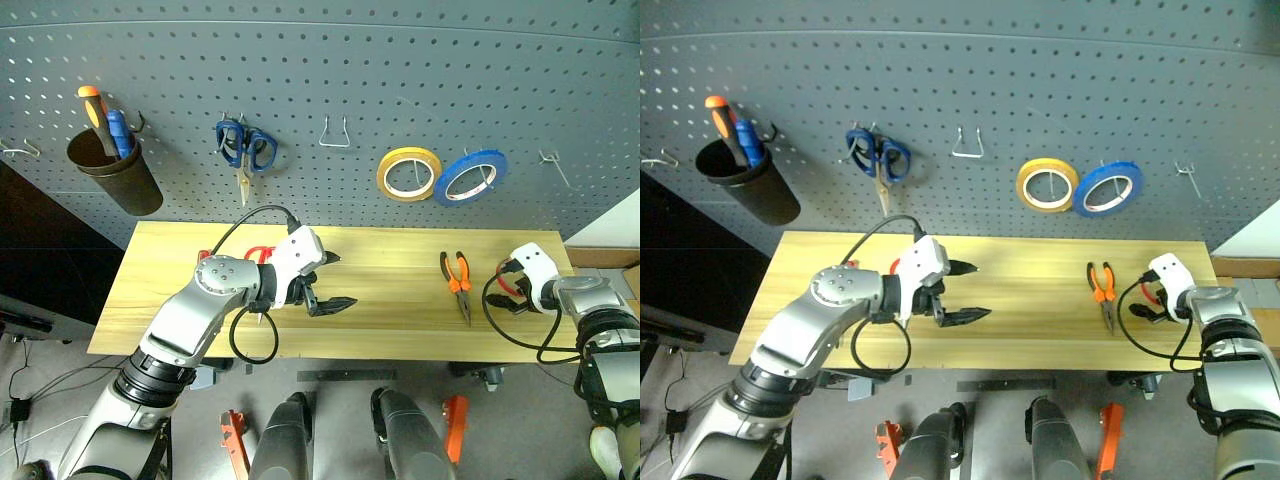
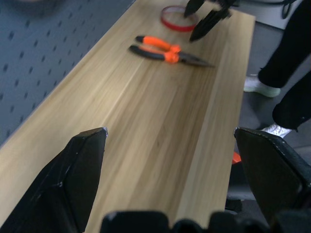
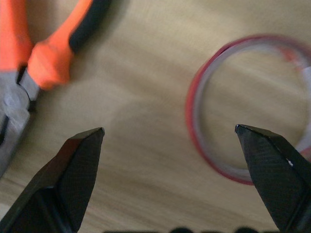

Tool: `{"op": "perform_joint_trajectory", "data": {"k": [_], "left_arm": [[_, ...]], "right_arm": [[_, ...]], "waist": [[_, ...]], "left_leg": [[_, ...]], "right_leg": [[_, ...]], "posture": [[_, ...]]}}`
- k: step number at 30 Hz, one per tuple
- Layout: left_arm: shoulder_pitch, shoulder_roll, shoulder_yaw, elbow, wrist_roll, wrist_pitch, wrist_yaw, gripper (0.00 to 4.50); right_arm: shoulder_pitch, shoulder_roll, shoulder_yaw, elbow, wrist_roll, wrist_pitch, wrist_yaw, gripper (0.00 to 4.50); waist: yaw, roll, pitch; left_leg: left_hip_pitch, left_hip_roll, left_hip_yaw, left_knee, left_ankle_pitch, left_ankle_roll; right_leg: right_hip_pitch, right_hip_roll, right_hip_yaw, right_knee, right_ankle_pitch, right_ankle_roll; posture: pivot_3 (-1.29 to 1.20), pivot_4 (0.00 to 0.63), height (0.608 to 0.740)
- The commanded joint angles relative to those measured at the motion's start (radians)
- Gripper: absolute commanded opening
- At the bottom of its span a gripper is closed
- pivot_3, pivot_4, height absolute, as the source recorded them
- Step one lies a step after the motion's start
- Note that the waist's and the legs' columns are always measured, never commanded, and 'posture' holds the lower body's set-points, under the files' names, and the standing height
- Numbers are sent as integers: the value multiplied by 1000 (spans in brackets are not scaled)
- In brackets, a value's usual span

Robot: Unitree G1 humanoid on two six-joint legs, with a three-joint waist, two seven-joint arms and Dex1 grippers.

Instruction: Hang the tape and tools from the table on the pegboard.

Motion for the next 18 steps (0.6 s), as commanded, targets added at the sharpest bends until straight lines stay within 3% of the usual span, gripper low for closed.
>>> {"op": "perform_joint_trajectory", "data": {"k": [1, 12, 18], "left_arm": [[-4, 4, -11, -21, 7, -35, -31, 4500], [-1, -17, -17, -34, 7, -72, -73, 4500], [-12, -84, -16, -24, 18, -135, -47, 4500]], "right_arm": [[-24, -7, 30, 34, -43, -6, 30, 3925], [-16, -4, 119, 67, -149, -39, 30, 192], [55, -6, 109, 24, -145, -72, 21, 31]], "waist": [[0, 0, 2], [5, 0, 2], [8, -3, 0]], "left_leg": [[-1, 0, 0, 0, 0, 0], [-1, -1, -2, 10, 0, 0], [-1, -1, -5, 15, 0, 0]], "right_leg": [[-2, -1, 0, 2, 0, 1], [0, -1, -1, 7, -1, 1], [4, -1, -4, 7, 0, 3]], "posture": [[-31, 338, 740], [-43, 316, 740], [-93, 290, 740]]}}
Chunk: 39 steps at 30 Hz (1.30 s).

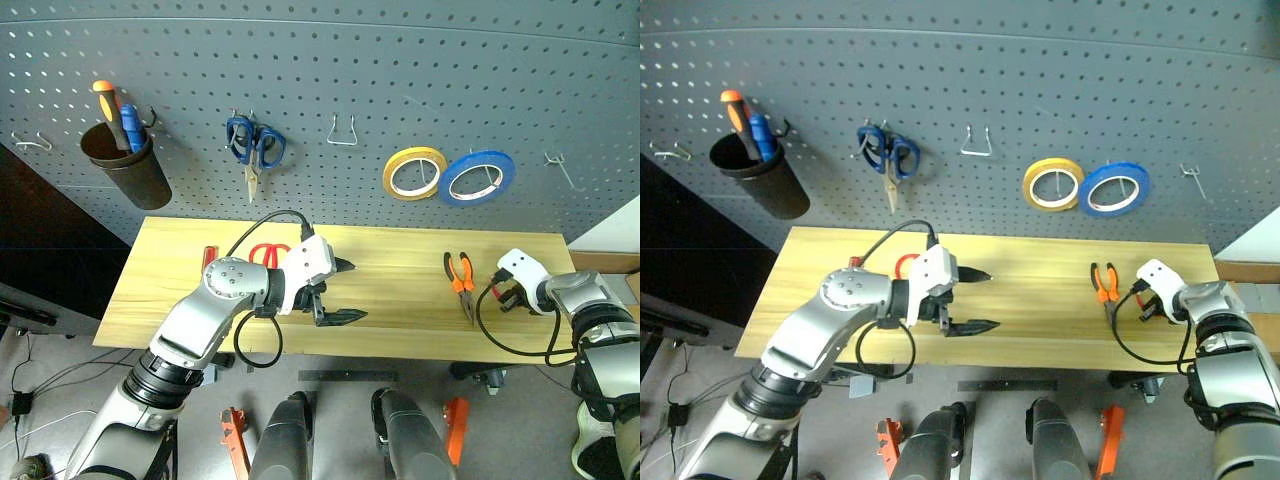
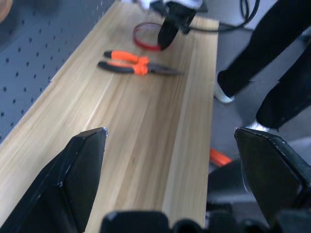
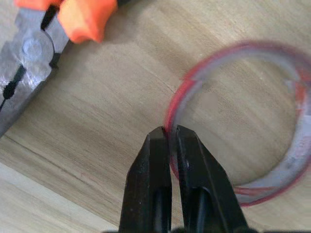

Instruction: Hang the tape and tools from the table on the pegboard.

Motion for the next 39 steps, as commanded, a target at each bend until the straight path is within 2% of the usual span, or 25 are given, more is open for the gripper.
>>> {"op": "perform_joint_trajectory", "data": {"k": [1, 4, 6, 8, 12, 16, 19, 22, 24, 27, 31, 33, 39], "left_arm": [[-15, -34, 7, -23, 8, -66, 20, 4500], [-16, -61, 12, -13, 23, -102, 45, 4500], [-17, -76, 24, -2, 37, -131, 71, 4500], [-18, -87, 29, 8, 49, -158, 90, 4500], [-37, -116, 34, 22, 68, -220, 121, 4500], [-65, -147, 33, 30, 63, -247, 120, 4500], [-76, -159, 32, 41, 64, -268, 113, 4500], [-96, -177, 34, 63, 68, -294, 120, 4500], [-107, -185, 34, 76, 66, -298, 123, 4500], [-121, -196, 33, 96, 70, -305, 121, 4500], [-140, -210, 23, 113, 78, -319, 120, 4500], [-142, -212, 23, 116, 81, -323, 119, 4500], [-143, -218, 33, 118, 83, -324, 132, 4500]], "right_arm": [[83, -14, -6, -24, 4, -14, 1, 31], [159, -47, -31, -149, 27, -32, 17, 31], [257, -92, -72, -337, 63, -9, 29, 31], [367, -130, -122, -544, 97, 42, 28, 31], [678, -170, -324, -1122, 145, 211, -42, 31], [850, -103, -458, -1559, 130, 373, -144, 31], [897, -57, -463, -1739, 75, 404, -228, 31], [869, 25, -414, -1915, 12, 426, -337, 31], [812, 49, -390, -1936, -3, 428, -368, 31], [722, 44, -381, -1863, -6, 389, -393, 31], [595, 55, -362, -1676, 9, 305, -433, 31], [557, 57, -356, -1593, 13, 264, -445, 31], [464, 71, -366, -1370, 63, 137, -467, 31]], "waist": [[0, -2, -2], [0, -4, -3], [1, -3, -3], [-1, -2, -3], [-5, 3, -3], [-33, 3, -3], [-36, 2, -3], [-37, 2, -3], [-42, 2, -3], [-50, 2, -3], [-52, 2, -3], [-52, 2, -3], [-56, 2, -3]], "left_leg": [[0, 0, 0, 0, 0, 0], [0, 0, -1, 0, 0, 0], [0, 0, -1, 0, 0, 0], [-1, 0, -1, 0, 0, 0], [-2, 0, -1, -1, 0, 0], [-2, 0, 1, 0, 0, 0], [-1, 0, 1, 0, 0, -1], [0, 0, 2, 0, 2, -1], [0, 0, 2, 1, 2, -1], [0, 0, 4, 1, 3, 0], [-1, 0, 5, 1, 2, 1], [-1, 0, 5, 0, 2, 1], [-1, 0, 8, 0, 2, 2]], "right_leg": [[0, 0, 0, 0, 0, 0], [1, 0, -1, 0, 0, 0], [1, 0, -1, 0, 0, 0], [0, 0, -1, 0, 0, 0], [-2, -1, -1, 1, -1, 2], [-3, -1, 1, 2, -3, 8], [-3, 2, 2, 2, -3, 10], [-3, 3, 3, 3, -1, 11], [-3, 3, 3, 3, -1, 11], [-3, 1, 6, 2, 0, 13], [-3, 1, 7, 0, 1, 13], [-4, 1, 7, 1, 3, 9], [-5, 1, 11, 1, 4, 8]], "posture": [[-99, 287, 740], [-124, 279, 740], [-141, 276, 740], [-152, 274, 740], [-186, 273, 740], [-214, 280, 740], [-227, 284, 740], [-244, 291, 740], [-246, 293, 740], [-246, 291, 740], [-231, 280, 740], [-231, 280, 740], [-215, 280, 740]]}}
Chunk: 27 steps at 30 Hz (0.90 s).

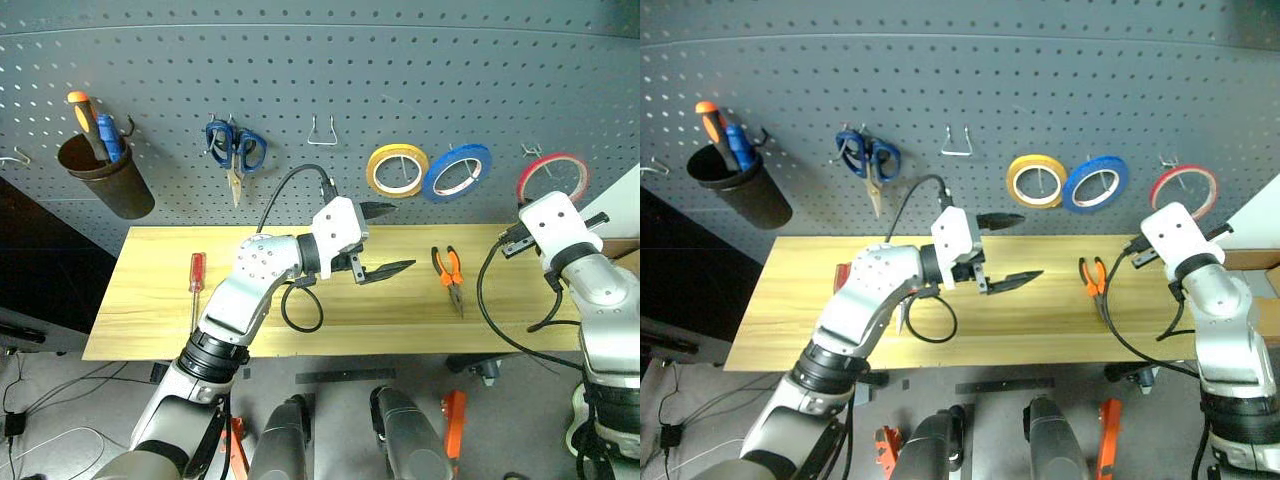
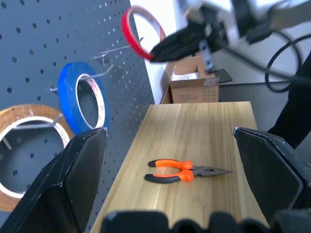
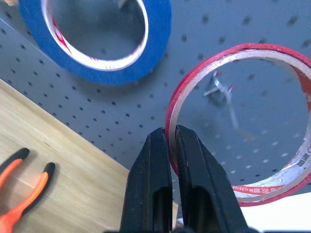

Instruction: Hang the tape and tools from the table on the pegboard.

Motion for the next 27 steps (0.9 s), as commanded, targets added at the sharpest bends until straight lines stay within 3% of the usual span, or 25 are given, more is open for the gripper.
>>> {"op": "perform_joint_trajectory", "data": {"k": [1, 8, 11, 16, 21, 24, 27], "left_arm": [[-18, -15, 10, -16, 0, -17, 12, 4500], [-21, -49, 19, -19, -9, -6, 39, 4500], [-16, -66, 31, -16, -22, 18, 61, 4500], [-12, -60, 61, 14, -22, 54, 96, 4500], [5, 49, 104, 104, 20, 58, 85, 4500], [-2, 99, 122, 156, 22, 63, 70, 4500], [-8, 120, 128, 181, 21, 57, 56, 4500]], "right_arm": [[-53, 6, -23, 81, 43, -89, -16, 31], [-55, 58, -25, 112, 120, -101, -15, 31], [-7, 87, -39, 46, 146, -49, -24, 643], [99, 139, -52, -123, 176, 106, -46, 2347], [146, 272, 28, -265, 151, 451, -141, 3983], [68, 313, 73, -205, 131, 624, -177, 3983], [-16, 352, 56, -88, 164, 675, -186, 3983]], "waist": [[-1, 0, 0], [-2, 0, 0], [-1, 0, 0], [-1, 0, 0], [-10, 0, 0], [-15, 0, 0], [-16, 0, 0]], "left_leg": [[0, 0, 1, 0, 0, 0], [1, 0, 5, 0, -1, 1], [1, 0, 6, 0, -1, 2], [1, 0, 6, 1, -1, 2], [2, 1, 8, 0, -1, 2], [1, 2, 11, 1, -1, 2], [1, 1, 13, 2, 0, 3]], "right_leg": [[0, 0, 1, 0, 0, 0], [-1, 0, 5, 0, 1, 1], [-1, 0, 6, 0, 1, 1], [-2, 0, 7, 1, 1, 2], [-3, 3, 9, 3, 1, 2], [-9, 2, 13, 9, 1, 2], [-11, 1, 14, 12, 1, 3]], "posture": [[-212, 281, 740], [-212, 285, 740], [-215, 285, 740], [-217, 286, 740], [-215, 290, 740], [-210, 289, 740], [-202, 287, 740]]}}
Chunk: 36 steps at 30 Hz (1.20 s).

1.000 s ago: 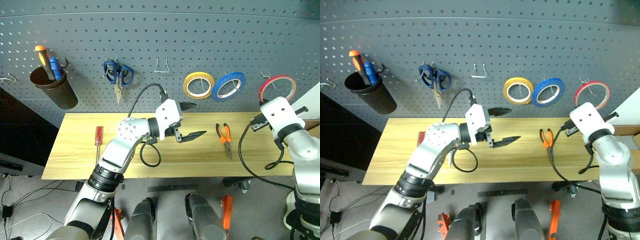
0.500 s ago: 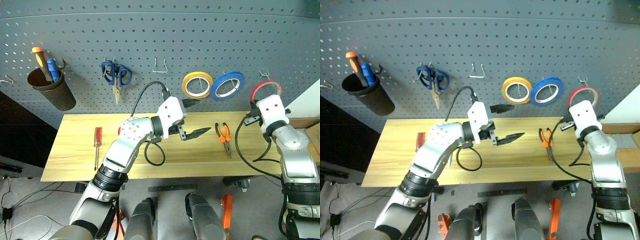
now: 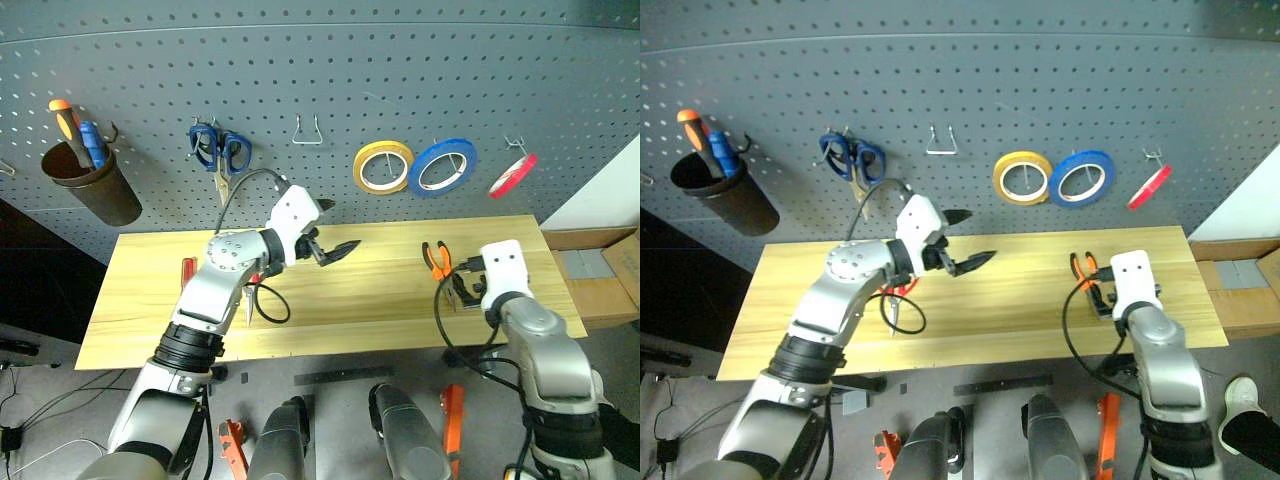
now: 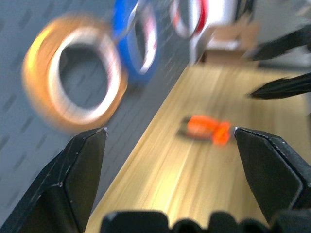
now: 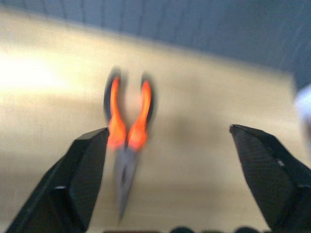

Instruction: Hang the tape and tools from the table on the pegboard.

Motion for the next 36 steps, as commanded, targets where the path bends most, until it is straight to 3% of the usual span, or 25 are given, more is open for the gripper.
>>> {"op": "perform_joint_trajectory", "data": {"k": [1, 8, 16, 30, 35, 36], "left_arm": [[-13, 16, 18, -4, -3, -17, -23, 4500], [3, 12, 11, -30, 0, -7, -32, 4500], [10, 8, 6, -40, 7, -5, -31, 4500], [31, 32, 21, -39, 14, -18, -32, 4500], [48, 51, 28, -50, 10, -14, -33, 4500], [52, 55, 31, -52, 8, -13, -33, 4500]], "right_arm": [[-114, 42, -38, 148, 27, 51, -36, 3983], [-302, 89, -122, 536, 65, -47, -107, 3983], [-440, 59, -106, 882, 66, -235, -121, 3983], [-594, 24, -48, 1268, 51, -412, -103, 3983], [-621, 28, -96, 1330, 100, -387, -114, 2788], [-626, 30, -107, 1338, 112, -380, -115, 2720]], "waist": [[-1, -1, 0], [-1, -1, -1], [-7, -1, -1], [-11, -3, -2], [-11, -8, -5], [-11, -10, -6]], "left_leg": [[0, 0, 0, 0, 0, 0], [-1, 0, 1, -2, 0, 0], [-1, 0, 2, -2, 0, 0], [-1, 0, 2, -1, 0, 0], [-1, 0, 2, -1, 0, 0], [-1, 0, 1, -1, 0, 0]], "right_leg": [[0, 0, 0, 0, 0, 1], [-1, -1, 0, 0, 1, -2], [-2, -1, 0, 1, 2, -2], [-2, -1, 0, 2, 2, -2], [-1, -1, 0, 2, 2, -2], [-1, -1, 0, 2, 2, -2]], "posture": [[-197, 286, 740], [-175, 278, 740], [-152, 268, 740], [-146, 250, 740], [-144, 243, 740], [-144, 242, 740]]}}
